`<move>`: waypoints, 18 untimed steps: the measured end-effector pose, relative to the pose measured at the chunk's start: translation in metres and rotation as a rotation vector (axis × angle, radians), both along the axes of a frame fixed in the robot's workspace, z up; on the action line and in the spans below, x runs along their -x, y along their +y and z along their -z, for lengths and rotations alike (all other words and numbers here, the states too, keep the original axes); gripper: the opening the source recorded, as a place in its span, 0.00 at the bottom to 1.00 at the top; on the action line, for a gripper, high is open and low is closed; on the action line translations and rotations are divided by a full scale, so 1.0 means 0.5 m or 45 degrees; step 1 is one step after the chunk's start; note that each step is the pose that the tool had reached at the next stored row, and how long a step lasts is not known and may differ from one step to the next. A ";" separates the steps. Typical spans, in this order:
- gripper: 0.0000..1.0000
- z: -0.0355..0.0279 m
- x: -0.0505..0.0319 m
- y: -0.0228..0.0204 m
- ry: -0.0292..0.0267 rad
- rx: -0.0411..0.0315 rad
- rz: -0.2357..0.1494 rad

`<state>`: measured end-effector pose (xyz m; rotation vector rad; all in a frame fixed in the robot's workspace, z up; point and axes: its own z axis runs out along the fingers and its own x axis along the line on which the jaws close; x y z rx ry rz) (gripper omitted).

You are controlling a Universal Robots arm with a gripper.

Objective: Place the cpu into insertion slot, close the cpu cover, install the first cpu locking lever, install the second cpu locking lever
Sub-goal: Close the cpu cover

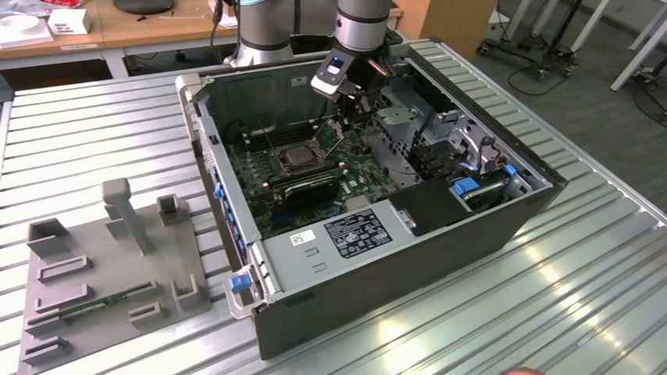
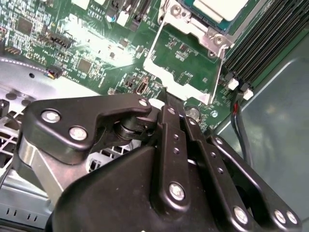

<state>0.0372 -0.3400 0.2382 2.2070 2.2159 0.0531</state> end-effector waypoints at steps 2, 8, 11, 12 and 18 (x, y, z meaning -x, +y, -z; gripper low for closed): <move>0.11 0.001 0.008 0.0008 0.0000 0.0001 0.001; 0.11 0.005 0.037 0.0059 -0.0004 0.0001 0.009; 0.11 0.007 0.050 0.0082 -0.0006 0.0001 0.015; 0.11 0.007 0.054 0.0087 -0.0007 -0.0001 0.017; 0.11 0.010 0.079 0.0104 -0.0010 0.0004 0.032</move>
